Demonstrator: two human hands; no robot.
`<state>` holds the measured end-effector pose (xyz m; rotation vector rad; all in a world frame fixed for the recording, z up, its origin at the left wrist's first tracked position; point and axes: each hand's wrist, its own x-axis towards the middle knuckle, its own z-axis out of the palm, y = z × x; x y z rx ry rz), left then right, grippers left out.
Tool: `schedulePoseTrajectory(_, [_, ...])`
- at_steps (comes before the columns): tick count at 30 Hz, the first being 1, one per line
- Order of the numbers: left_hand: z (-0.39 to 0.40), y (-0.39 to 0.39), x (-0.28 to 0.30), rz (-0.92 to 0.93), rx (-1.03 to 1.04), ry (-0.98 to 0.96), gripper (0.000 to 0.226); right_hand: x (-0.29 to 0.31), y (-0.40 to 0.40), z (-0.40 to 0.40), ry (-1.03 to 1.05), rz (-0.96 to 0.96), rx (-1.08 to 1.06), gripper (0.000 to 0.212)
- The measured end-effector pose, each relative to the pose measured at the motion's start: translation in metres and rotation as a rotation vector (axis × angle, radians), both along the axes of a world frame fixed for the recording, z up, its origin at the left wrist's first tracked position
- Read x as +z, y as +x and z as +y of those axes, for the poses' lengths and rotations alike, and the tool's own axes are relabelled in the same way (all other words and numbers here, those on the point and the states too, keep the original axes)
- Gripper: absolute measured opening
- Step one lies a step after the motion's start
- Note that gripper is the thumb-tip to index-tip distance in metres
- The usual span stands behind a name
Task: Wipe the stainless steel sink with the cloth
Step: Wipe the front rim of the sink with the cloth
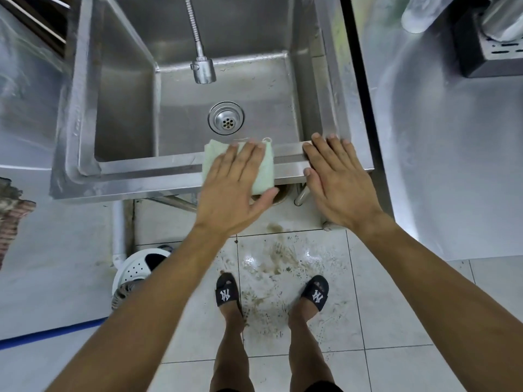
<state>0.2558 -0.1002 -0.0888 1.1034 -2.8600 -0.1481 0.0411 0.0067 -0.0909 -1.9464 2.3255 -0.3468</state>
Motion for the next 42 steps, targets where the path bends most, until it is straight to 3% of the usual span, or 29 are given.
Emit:
schedulePoseTrajectory(4, [-0.021, 0.038, -0.003, -0.054, 0.039, -0.037, 0.077, 0.002, 0.009, -0.007, 0.022, 0.006, -0.033, 0.055])
schedulePoseTrajectory(9, [0.005, -0.019, -0.009, 0.041, 0.291, -0.043, 0.071, -0.001, 0.029, -0.016, -0.027, -0.037, -0.038, 0.054])
schedulePoseTrajectory(13, [-0.001, 0.005, -0.006, 0.065, 0.133, -0.051, 0.088, -0.006, 0.026, -0.020, -0.068, -0.031, 0.031, 0.052])
schedulePoseTrajectory(17, [-0.019, 0.043, -0.011, 0.047, 0.048, -0.165, 0.078, -0.004, 0.013, -0.021, -0.043, -0.023, 0.162, 0.052])
schedulePoseTrajectory(25, [0.008, -0.021, -0.018, 0.139, 0.395, -0.123, 0.062, -0.004, 0.005, -0.030, 0.039, -0.029, 0.284, 0.055])
schedulePoseTrajectory(33, [-0.015, 0.030, -0.003, -0.002, -0.011, -0.060, 0.068, 0.003, -0.003, -0.033, 0.092, -0.169, 0.306, 0.055])
schedulePoseTrajectory(39, [-0.017, 0.028, -0.007, 0.010, 0.012, -0.074, 0.062, 0.014, 0.002, -0.047, 0.122, -0.350, 0.229, 0.051])
schedulePoseTrajectory(42, [-0.005, 0.017, -0.004, 0.003, 0.085, -0.082, 0.069, 0.011, 0.006, -0.056, 0.132, -0.321, 0.241, 0.051])
